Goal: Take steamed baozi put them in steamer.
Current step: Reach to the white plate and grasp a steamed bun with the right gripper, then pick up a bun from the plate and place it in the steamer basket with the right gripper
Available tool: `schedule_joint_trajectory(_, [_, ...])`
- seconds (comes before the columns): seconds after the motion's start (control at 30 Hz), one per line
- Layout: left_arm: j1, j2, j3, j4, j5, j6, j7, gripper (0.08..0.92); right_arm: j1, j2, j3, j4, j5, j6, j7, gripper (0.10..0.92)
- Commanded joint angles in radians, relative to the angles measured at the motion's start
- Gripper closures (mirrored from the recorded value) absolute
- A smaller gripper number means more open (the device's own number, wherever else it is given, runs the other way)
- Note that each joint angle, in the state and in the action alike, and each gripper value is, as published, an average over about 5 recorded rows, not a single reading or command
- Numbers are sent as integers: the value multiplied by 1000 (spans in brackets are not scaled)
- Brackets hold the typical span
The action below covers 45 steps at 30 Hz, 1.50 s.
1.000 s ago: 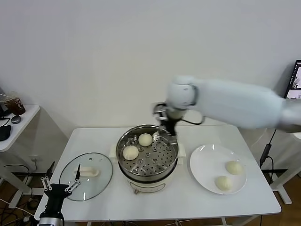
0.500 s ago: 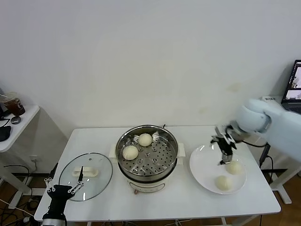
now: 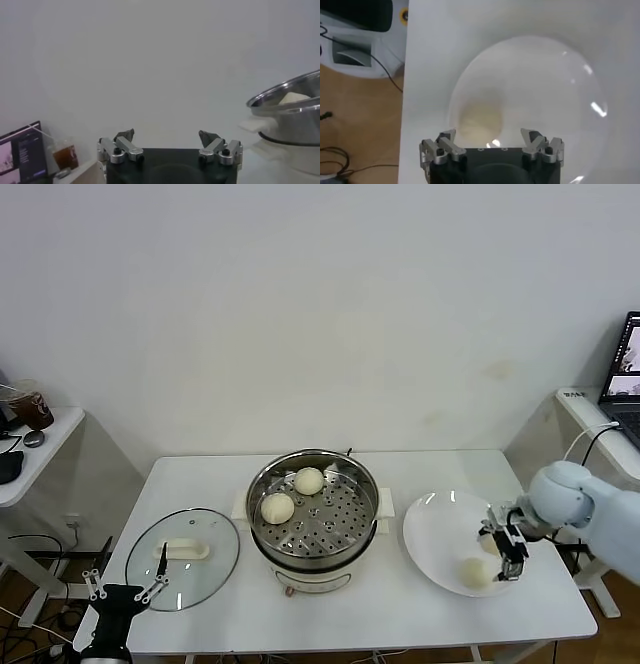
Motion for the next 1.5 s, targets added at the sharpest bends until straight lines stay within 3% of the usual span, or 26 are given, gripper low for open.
schedule_joint_trajectory(0.03, [13, -7, -8, -5, 1, -7, -3, 177, -153, 36, 103, -82, -54, 23, 23, 203])
schedule_joint_trajectory(0.4, [9, -7, -16, -1, 0, -8, -4, 177, -149, 110, 99, -131, -50, 12, 38, 256])
schedule_joint_trajectory(0.87, [-1, -3, -14, 5, -2, -8, -4, 177, -94, 123, 73, -140, -49, -3, 13, 459])
schedule_joint_trajectory(1.03, [-5, 0, -12, 5, -3, -8, -3, 177, -40, 95, 58, -130, -33, 8, -12, 491])
schedule_joint_trajectory(1.27, [-16, 7, -4, 2, -3, -6, -1, 177, 133, 53, 12, -107, 57, 9, -28, 561])
schedule_joint_trajectory(1.5, [-30, 19, 3, -3, -4, -1, -1, 177, 487, 117, -85, -139, 203, 12, -75, 563])
